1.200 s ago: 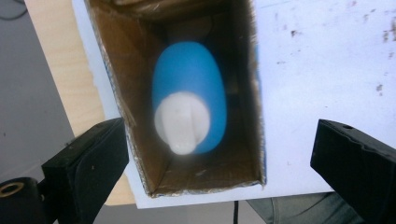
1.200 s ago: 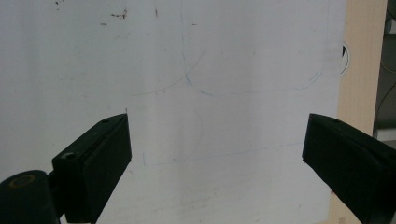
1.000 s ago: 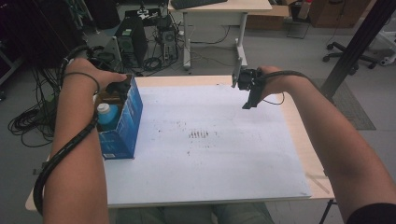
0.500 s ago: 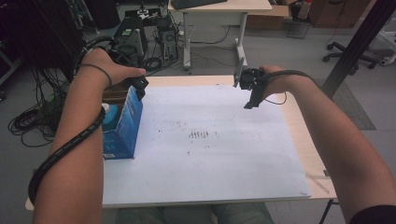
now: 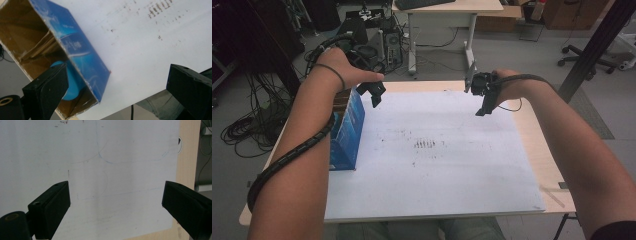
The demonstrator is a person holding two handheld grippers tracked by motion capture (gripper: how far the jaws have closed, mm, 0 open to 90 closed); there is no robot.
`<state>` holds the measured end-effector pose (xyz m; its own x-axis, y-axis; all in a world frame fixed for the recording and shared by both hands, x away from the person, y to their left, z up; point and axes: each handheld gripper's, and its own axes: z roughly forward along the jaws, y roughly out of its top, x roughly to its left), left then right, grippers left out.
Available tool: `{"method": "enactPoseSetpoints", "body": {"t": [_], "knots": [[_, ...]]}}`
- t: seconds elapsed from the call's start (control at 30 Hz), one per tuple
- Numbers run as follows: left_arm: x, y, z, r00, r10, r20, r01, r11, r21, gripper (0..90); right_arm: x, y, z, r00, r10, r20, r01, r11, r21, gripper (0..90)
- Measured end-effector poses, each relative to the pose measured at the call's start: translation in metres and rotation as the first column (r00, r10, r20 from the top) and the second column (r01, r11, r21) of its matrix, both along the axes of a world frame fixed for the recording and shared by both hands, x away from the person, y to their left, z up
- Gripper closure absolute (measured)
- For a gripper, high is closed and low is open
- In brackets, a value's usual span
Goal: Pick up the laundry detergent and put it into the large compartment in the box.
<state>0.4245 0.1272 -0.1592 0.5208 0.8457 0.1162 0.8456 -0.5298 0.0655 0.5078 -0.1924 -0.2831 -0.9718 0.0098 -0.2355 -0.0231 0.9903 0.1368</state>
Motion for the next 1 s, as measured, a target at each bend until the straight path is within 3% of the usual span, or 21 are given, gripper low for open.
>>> {"method": "enactPoseSetpoints", "body": {"t": [0.03,0.2,0.33,0.37,0.5,0.53,0.57,0.6,0.63,0.7,0.73,0.77,0.8,0.83,0.9,0.93,1.0], "knots": [[0.000,-0.007,0.001,0.9995,-0.033,0.000,0.033,0.9995,0.001,4.5,0.000,0.000,0.000,1.0000,0.001,0.000,-0.001,1.0000,-0.001,8.1],[-0.002,-0.022,0.000,0.9960,-0.089,0.008,0.089,0.9960,-0.006,4.5,-0.001,0.000,0.000,1.0000,0.002,-0.001,-0.002,1.0000,-0.003,8.1],[-0.002,-0.034,-0.001,0.9867,-0.163,0.002,0.163,0.9867,-0.004,4.5,-0.001,-0.002,0.001,1.0000,0.002,-0.003,-0.002,1.0000,-0.005,8.1],[-0.002,-0.037,-0.002,0.9798,-0.200,0.003,0.200,0.9797,-0.014,4.6,-0.001,-0.002,0.001,1.0000,0.004,-0.007,-0.004,1.0000,-0.006,8.1],[-0.001,-0.042,-0.002,0.9744,-0.225,0.005,0.225,0.9743,-0.015,4.5,-0.002,-0.002,0.003,0.9999,0.008,-0.007,-0.008,1.0000,-0.003,8.2],[-0.001,-0.045,-0.003,0.9661,-0.258,0.015,0.258,0.9660,-0.018,4.4,-0.003,-0.003,0.004,0.9999,0.009,-0.007,-0.009,1.0000,0.001,8.2],[-0.001,-0.045,-0.003,0.9661,-0.258,0.015,0.258,0.9660,-0.018,4.5,-0.003,-0.003,0.004,0.9999,0.009,-0.007,-0.009,1.0000,0.001,8.2],[-0.002,-0.049,-0.004,0.9585,-0.284,0.018,0.285,0.9583,-0.023,4.5,-0.003,-0.005,0.004,0.9999,0.008,-0.012,-0.008,1.0000,-0.003,8.1],[-0.002,-0.049,-0.004,0.9585,-0.284,0.018,0.285,0.9583,-0.023,4.5,-0.002,-0.005,0.004,0.9998,0.011,-0.016,-0.011,0.9999,-0.006,8.1],[-0.002,-0.054,-0.006,0.9491,-0.315,0.014,0.315,0.9488,-0.022,4.5,-0.003,-0.006,0.004,0.9996,0.013,-0.023,-0.013,0.9999,-0.005,8.1],[-0.002,-0.054,-0.006,0.9491,-0.315,0.014,0.315,0.9488,-0.022,4.5,-0.003,-0.006,0.004,0.9997,0.012,-0.024,-0.012,0.9999,-0.005,8.0],[-0.002,-0.057,-0.009,0.9426,-0.334,0.008,0.334,0.9424,-0.017,4.5,-0.003,-0.006,0.004,0.9996,0.013,-0.026,-0.014,0.9999,-0.006,8.0],[-0.002,-0.057,-0.009,0.9426,-0.334,0.008,0.334,0.9424,-0.017,4.5,-0.003,-0.006,0.004,0.9995,0.014,-0.028,-0.015,0.9999,-0.007,7.8],[-0.003,-0.060,-0.011,0.9334,-0.359,0.010,0.359,0.9333,-0.014,4.5,-0.004,-0.005,0.005,0.9995,0.016,-0.027,-0.017,0.9998,-0.013,7.7],[-0.004,-0.062,-0.012,0.9213,-0.389,0.008,0.389,0.9209,-0.026,4.5,-0.004,-0.005,0.005,0.9992,0.021,-0.034,-0.022,0.9996,-0.016,7.6],[-0.004,-0.062,-0.012,0.9213,-0.389,0.008,0.389,0.9209,-0.026,4.6,-0.005,-0.005,0.006,0.9993,0.023,-0.031,-0.023,0.9996,-0.018,7.5],[-0.005,-0.064,-0.013,0.9119,-0.410,0.011,0.410,0.9116,-0.025,4.6,-0.005,-0.005,0.007,0.9992,0.021,-0.032,-0.022,0.9996,-0.019,7.5]]}}
